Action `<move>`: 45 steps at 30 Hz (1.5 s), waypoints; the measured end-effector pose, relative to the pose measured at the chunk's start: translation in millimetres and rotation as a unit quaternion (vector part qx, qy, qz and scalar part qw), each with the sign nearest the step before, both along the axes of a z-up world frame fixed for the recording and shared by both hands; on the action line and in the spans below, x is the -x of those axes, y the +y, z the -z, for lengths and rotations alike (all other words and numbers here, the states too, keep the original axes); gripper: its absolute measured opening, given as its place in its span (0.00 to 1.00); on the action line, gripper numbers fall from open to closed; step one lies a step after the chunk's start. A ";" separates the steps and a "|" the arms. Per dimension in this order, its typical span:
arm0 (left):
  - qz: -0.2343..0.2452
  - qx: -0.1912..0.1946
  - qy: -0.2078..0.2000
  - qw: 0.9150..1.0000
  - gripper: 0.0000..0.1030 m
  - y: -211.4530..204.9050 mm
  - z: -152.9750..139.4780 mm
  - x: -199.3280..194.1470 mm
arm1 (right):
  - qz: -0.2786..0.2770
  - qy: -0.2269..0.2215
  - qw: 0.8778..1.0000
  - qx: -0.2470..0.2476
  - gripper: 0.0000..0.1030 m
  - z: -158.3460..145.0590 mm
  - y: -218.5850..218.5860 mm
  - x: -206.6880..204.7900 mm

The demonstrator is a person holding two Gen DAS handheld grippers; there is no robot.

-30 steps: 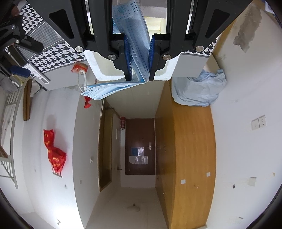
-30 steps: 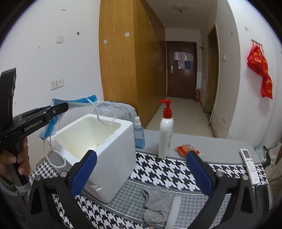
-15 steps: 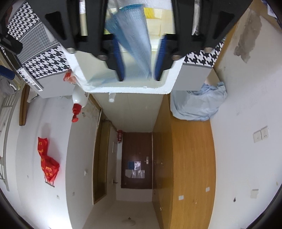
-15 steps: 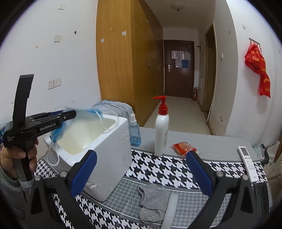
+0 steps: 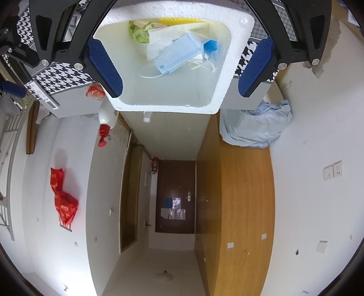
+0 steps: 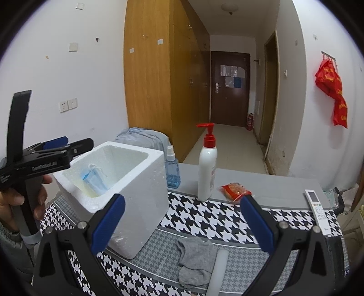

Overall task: Organize soft objects
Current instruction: 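Withdraw both tools from the foam box toward the grey sock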

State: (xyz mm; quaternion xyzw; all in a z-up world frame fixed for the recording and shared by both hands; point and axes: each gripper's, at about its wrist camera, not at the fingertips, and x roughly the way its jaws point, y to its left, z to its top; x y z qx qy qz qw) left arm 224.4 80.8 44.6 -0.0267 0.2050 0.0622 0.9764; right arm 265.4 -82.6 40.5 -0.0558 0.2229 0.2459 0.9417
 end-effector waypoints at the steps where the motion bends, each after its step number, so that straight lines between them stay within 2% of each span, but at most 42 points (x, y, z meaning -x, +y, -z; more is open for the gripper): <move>1: 0.001 0.001 -0.002 1.000 0.99 -1.3 -0.8 2.3 | 0.002 -0.003 1.000 0.003 0.99 -1.2 0.0 2.6; 6: 0.010 -0.008 -0.004 1.000 0.99 -12.2 -2.3 16.5 | 0.001 -0.004 1.000 -0.008 0.99 -5.6 -5.7 11.0; 18: 0.008 0.007 -0.010 1.000 0.99 -20.3 -1.2 52.8 | -0.012 -0.026 1.000 -0.014 0.99 -7.6 -12.8 40.3; 21: 0.016 0.008 -0.010 1.000 0.99 -25.1 0.4 62.1 | -0.016 -0.017 1.000 -0.021 0.99 -6.0 -15.6 44.5; 35: 0.049 0.000 -0.008 0.999 0.99 -51.8 16.0 99.5 | -0.031 -0.031 0.999 -0.030 0.99 2.0 -22.6 79.9; 45: 0.070 0.002 -0.010 0.998 0.99 -69.5 24.2 116.2 | -0.018 -0.041 0.999 -0.024 0.99 9.5 -36.2 101.3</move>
